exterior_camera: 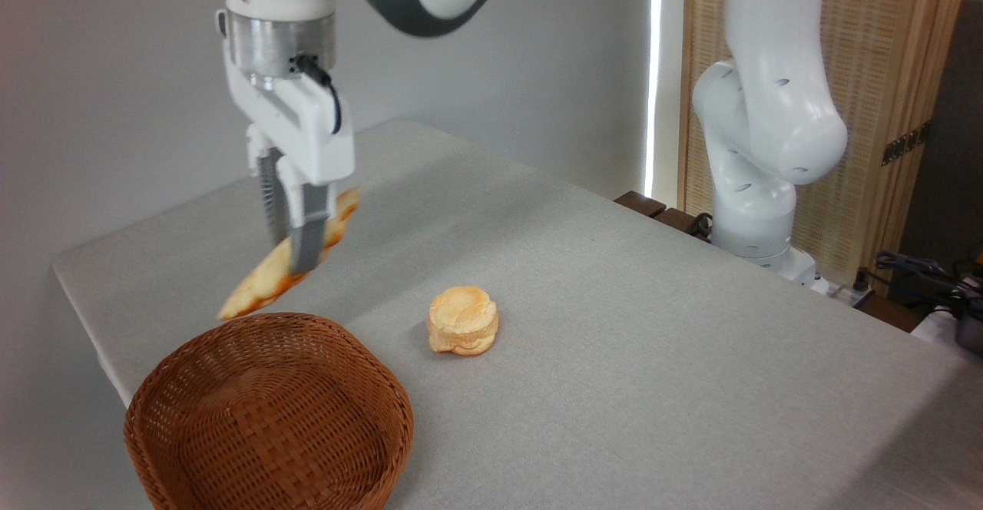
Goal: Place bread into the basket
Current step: 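Lift the braided roll off the bun and carry it over the basket, then open the gripper to drop the braided roll into the basket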
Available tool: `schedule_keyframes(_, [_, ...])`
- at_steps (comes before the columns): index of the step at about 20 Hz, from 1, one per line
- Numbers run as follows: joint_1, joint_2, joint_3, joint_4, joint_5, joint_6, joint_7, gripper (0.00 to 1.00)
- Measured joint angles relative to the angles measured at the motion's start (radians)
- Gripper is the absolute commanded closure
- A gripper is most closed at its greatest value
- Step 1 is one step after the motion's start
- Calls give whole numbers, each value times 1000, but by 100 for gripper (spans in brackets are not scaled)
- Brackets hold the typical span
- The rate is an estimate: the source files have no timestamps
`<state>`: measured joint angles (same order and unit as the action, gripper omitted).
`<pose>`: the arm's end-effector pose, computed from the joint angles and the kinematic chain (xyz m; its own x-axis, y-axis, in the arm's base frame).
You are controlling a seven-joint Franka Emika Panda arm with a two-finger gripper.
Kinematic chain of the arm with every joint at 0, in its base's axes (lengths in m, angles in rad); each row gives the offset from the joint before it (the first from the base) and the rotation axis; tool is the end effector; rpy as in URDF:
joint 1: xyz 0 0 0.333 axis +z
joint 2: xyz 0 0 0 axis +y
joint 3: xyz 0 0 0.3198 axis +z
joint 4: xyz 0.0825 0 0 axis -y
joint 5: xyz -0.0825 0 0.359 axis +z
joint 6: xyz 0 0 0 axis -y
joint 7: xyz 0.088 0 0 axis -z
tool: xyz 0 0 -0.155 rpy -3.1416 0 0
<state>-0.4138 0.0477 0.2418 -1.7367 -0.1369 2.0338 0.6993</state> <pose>0.5780 -0.1166 0.5261 0.6461 -0.7154 0.2659 -0.7287 -0.6819 -0.0641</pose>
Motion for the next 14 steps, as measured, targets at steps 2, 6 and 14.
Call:
schedule_keyframes(2, [3,17,0,0,-5,60,0,19])
schedule_keyframes(6, [4,46,1,0,-6,142,0,0])
schedule_keyframes(14, [6,105,1,0,-6,233,0,0])
